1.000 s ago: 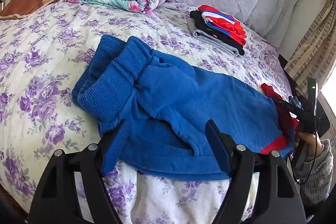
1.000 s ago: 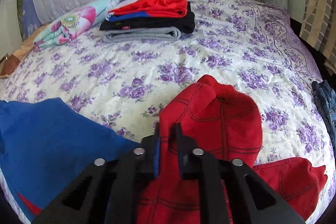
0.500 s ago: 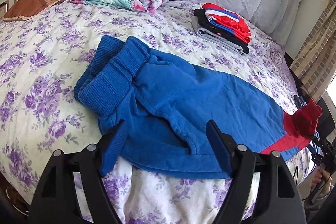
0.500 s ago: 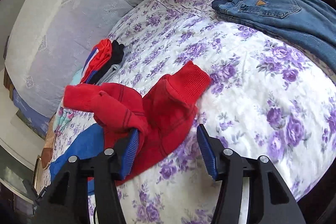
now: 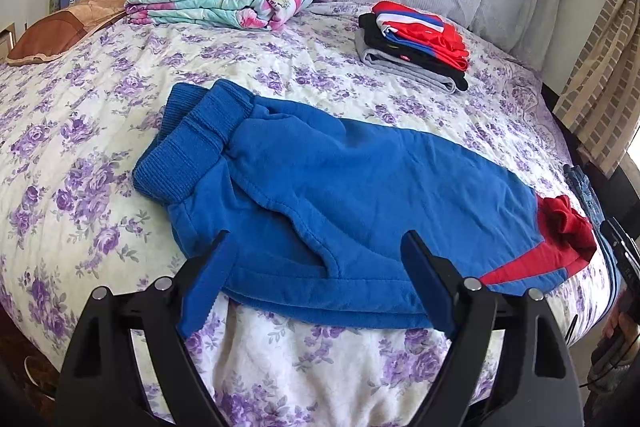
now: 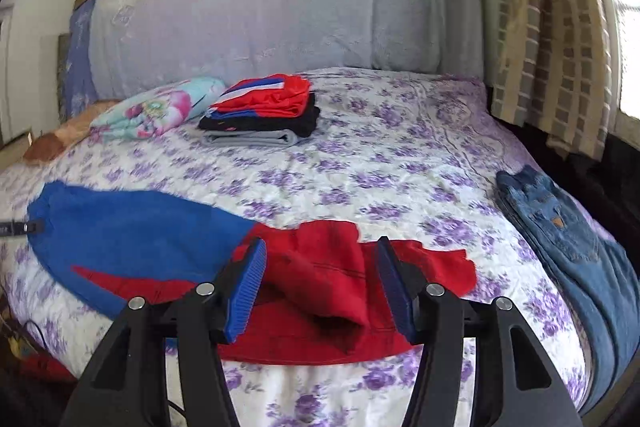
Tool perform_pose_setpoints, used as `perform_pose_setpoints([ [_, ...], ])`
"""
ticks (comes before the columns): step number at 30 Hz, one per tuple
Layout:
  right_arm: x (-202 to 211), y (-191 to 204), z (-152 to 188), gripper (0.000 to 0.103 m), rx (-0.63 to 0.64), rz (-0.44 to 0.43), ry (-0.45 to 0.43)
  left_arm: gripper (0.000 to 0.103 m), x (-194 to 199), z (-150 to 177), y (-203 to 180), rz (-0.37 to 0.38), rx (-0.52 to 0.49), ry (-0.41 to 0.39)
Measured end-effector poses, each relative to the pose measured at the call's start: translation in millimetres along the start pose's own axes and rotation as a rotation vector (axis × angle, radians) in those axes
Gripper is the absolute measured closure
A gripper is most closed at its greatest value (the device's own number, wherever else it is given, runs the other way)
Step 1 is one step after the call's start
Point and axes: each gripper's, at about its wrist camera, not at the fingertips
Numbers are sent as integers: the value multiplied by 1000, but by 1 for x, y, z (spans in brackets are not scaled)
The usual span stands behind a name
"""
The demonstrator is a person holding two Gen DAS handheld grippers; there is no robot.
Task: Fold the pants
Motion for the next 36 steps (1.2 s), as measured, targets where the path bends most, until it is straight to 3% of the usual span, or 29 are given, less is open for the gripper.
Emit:
perform_pose_setpoints([
  [2, -7, 28, 5, 46, 142, 18, 8, 20, -3, 0, 1, 1, 7, 5],
  [6, -34, 57, 14, 48, 349, 160, 24, 20, -10, 3, 3, -4, 12, 27],
  [9, -45, 53, 10, 89, 369, 172, 43, 19, -14, 4, 4, -4, 14, 35],
  [11, -32, 20, -1, 89, 198, 131, 7, 19, -14, 4, 5, -3, 16, 33],
  [13, -31, -50, -3, 90, -146, 97, 44, 19, -16, 4, 7, 3, 25, 33],
  [16, -48, -156, 45, 88, -699, 55, 202, 19, -22, 5, 9, 4, 33, 46],
  [17, -45, -176, 62, 86, -825, 43, 237, 19, -23, 5, 9, 1, 31, 50],
  [18, -39, -187, 72, 85, -902, 3, 219, 19, -24, 5, 9, -3, 28, 51],
  [19, -29, -193, 78, 74, -945, -18, 185, 19, -24, 4, 8, -5, 28, 51],
  [20, -20, -195, 77, 69, -941, 8, 161, 19, -24, 4, 8, -6, 32, 49],
  [22, -4, -184, 66, 67, -850, 29, 92, 18, -24, 3, 8, -4, 42, 46],
  [25, 1, -143, 42, 67, -709, -134, 51, 18, -21, 1, 7, 4, 54, 34],
  [29, -27, -72, 14, 63, -487, -348, 118, 18, -16, 0, 2, 4, 38, 29],
  [31, -55, -55, 22, 59, -423, -347, 254, 18, -16, 1, 1, -2, 35, 34],
  [32, -72, -57, 34, 63, -434, -292, 321, 18, -16, 2, 2, -1, 36, 37],
  [33, -82, -64, 46, 92, -473, -275, 352, 18, -16, 2, 2, 1, 37, 40],
  [34, -82, -77, 55, 103, -527, -276, 345, 18, -16, 2, 3, 0, 37, 43],
  [36, -71, -92, 60, 103, -601, -322, 356, 18, -16, 2, 6, -5, 43, 40],
])
Point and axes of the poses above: each gripper's, at about its wrist camera, not at the fingertips, and x roughly against the way its jaws point, y to its left, z to its underside, and after that the axes turned 6 degrees about z, right-handed
